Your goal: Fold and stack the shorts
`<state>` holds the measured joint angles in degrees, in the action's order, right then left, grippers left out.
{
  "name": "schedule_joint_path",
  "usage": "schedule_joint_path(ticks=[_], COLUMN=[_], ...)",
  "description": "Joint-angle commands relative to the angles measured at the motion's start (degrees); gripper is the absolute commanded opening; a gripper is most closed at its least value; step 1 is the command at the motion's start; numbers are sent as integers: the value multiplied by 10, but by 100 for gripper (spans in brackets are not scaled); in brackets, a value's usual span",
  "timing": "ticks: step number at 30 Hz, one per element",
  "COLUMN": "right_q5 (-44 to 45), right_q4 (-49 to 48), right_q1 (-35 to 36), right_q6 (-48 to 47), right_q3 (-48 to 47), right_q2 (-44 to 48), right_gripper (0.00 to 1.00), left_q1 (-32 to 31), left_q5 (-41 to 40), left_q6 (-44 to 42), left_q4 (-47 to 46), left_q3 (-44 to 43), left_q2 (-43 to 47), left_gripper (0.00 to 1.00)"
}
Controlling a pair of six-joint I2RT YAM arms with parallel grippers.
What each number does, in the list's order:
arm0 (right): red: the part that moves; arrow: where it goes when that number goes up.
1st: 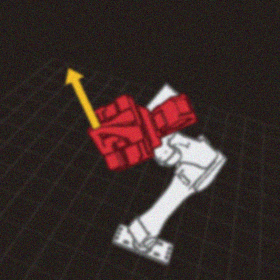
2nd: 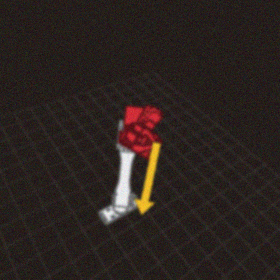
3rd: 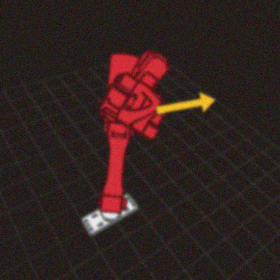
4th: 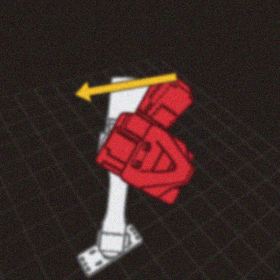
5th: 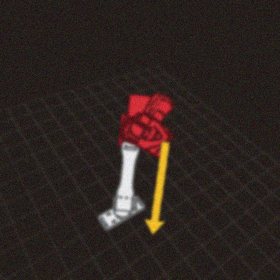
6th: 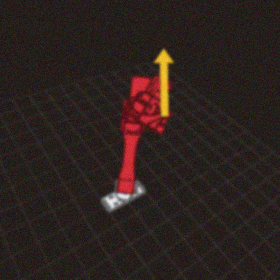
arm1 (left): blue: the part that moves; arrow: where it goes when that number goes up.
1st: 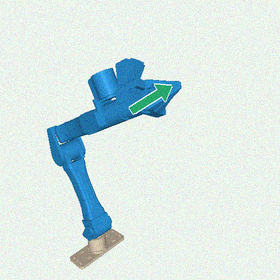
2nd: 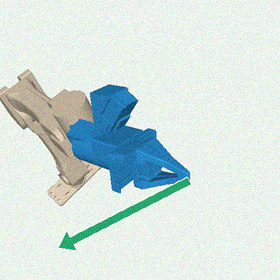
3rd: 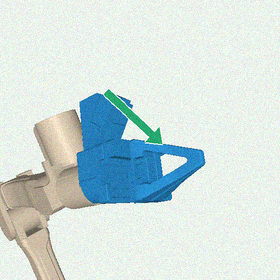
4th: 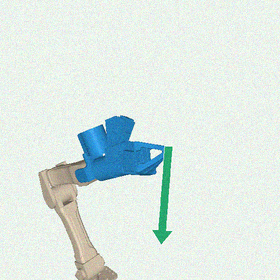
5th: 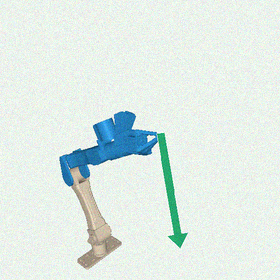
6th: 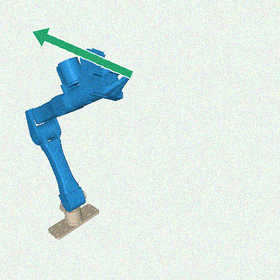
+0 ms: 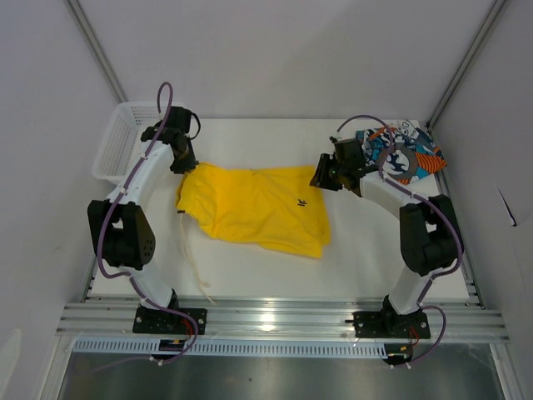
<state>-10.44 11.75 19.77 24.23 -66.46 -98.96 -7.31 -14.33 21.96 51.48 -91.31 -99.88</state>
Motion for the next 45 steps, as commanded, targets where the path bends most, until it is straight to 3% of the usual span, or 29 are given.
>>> schedule_joint_path(ticks=[1,12,45], right_q5=[-15,-26,-17], right_q4=[-41,-71,-108], right_q1=[-2,-15,-39], right_q6=[-25,-31,-17], right_q3=[-60,-85,-83], right_q2=[-40,-125,-157], right_gripper=[36,36,37], left_q1=[1,1,-3], left_q5=[4,6,4], left_q6=[-10,-11,-12], left_q4=[-16,-17,-16], left_q3=[-5,-9,-12], left_q2=[10,8,6], left_gripper=[21,21,21])
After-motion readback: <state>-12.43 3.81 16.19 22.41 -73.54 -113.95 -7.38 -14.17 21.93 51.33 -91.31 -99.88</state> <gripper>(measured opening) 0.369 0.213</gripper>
